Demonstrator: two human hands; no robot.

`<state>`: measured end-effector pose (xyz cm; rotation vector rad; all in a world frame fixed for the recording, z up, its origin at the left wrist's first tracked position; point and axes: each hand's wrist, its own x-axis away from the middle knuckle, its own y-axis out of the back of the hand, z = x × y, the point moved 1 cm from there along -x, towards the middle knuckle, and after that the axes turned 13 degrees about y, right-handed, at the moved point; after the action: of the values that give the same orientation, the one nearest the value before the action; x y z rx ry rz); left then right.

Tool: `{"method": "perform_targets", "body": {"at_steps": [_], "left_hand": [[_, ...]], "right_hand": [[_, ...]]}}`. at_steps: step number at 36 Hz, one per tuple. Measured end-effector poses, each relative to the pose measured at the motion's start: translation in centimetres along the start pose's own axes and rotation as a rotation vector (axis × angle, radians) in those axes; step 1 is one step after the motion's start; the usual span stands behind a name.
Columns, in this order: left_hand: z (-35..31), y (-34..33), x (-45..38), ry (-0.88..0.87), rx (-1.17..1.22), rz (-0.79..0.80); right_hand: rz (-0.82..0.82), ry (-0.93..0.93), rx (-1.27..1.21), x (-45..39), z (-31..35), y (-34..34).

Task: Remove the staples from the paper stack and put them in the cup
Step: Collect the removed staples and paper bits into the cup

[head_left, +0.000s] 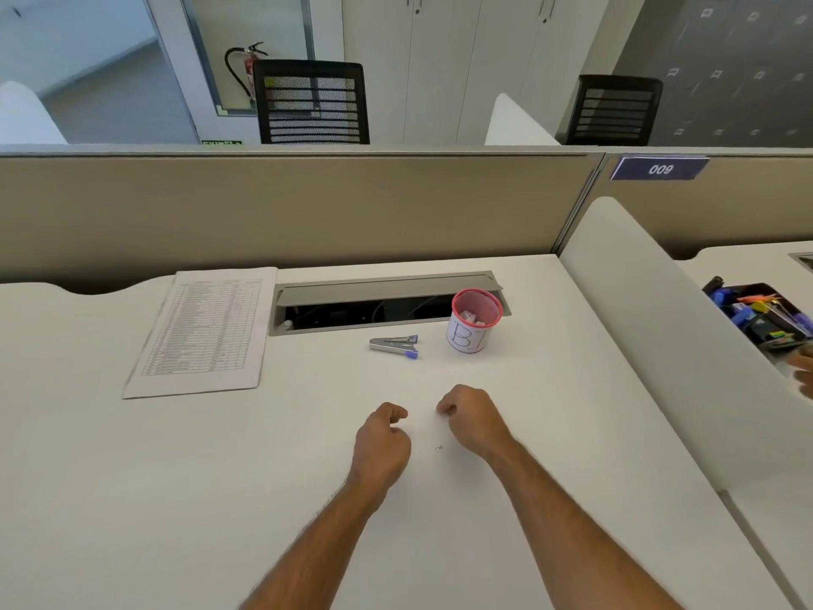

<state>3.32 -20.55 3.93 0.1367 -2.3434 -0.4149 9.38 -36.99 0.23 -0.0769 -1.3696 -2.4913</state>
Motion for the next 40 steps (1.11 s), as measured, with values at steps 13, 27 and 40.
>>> {"method": "perform_targets", "body": {"at_steps": [13, 27, 40], "left_hand": [[1.6, -0.2, 1.6, -0.021, -0.061, -0.010], [2.4, 0.7, 2.5, -0.061, -0.118, -0.030], [2.0, 0.7, 2.6, -0.083, -0.135, -0.043]], "right_hand": [[-0.021, 0.003, -0.041, 3.8, 0.8, -1.4], [-0.083, -0.043, -0.064, 4.7, -0.1, -2.8], [-0.047, 0.032, 0.156, 4.7, 1.0, -3.9]]}}
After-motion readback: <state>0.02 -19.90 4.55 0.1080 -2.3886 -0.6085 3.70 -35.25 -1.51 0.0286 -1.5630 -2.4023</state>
